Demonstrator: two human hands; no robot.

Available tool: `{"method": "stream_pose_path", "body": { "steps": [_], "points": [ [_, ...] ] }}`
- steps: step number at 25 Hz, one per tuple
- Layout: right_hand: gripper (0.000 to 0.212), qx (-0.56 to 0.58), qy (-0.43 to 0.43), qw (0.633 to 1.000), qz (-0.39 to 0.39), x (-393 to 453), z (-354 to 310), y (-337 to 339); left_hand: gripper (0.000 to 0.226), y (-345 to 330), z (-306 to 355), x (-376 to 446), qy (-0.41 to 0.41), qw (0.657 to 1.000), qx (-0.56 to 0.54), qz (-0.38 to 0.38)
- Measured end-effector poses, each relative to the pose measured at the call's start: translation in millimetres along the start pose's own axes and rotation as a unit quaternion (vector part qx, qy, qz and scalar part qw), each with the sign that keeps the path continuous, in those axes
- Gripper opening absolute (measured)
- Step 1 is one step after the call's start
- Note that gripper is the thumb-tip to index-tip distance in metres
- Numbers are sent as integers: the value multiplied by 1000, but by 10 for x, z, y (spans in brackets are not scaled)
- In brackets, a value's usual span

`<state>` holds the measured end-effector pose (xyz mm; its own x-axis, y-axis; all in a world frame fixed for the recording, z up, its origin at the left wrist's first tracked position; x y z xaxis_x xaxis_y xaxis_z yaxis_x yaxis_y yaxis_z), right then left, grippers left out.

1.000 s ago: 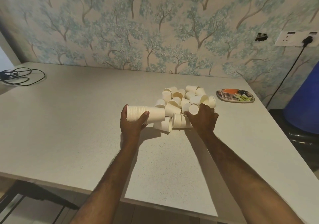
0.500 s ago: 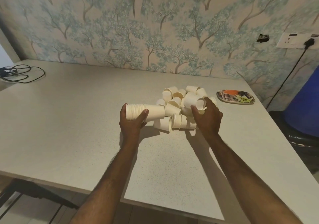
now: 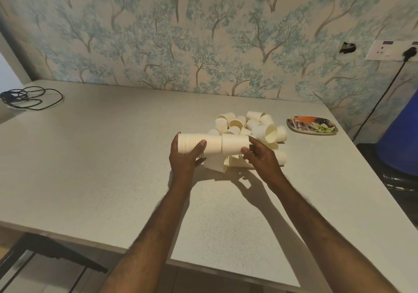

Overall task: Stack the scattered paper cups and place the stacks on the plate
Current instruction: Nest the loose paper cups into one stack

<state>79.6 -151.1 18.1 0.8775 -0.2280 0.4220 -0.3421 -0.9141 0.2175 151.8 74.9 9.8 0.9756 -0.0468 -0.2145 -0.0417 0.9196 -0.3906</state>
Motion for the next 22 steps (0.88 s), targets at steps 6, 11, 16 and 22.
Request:
{"method": "stream_pose_path", "body": {
  "steps": [6,11,16,22],
  "points": [
    [46,-16,17,998,-55,92,-41,-424,85,29,-41,5,19,1000,-1,-8],
    [54,-53,24,997,-54,172,-84,-597,95,183,-37,1,15,999,-52,5],
    [68,-93,41,992,-79,180,-67,-717,86,219,-30,-2,-13,994,-87,59],
    [72,-536,133,804,-222,54,210,-988,86,324,19,81,-34,989,-93,107]
  ]
}}
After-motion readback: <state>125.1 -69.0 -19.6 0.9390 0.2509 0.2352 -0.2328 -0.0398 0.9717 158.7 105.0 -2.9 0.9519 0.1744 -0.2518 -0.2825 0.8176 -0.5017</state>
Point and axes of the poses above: each hand's wrist, its own x-axis towards the middle knuckle, its own y-axis out of the back of the hand, z = x × y, the point moved 4 cm from there along x, towards the middle knuckle, and after that the axes turned 13 degrees about y, right-handed, at the moved point
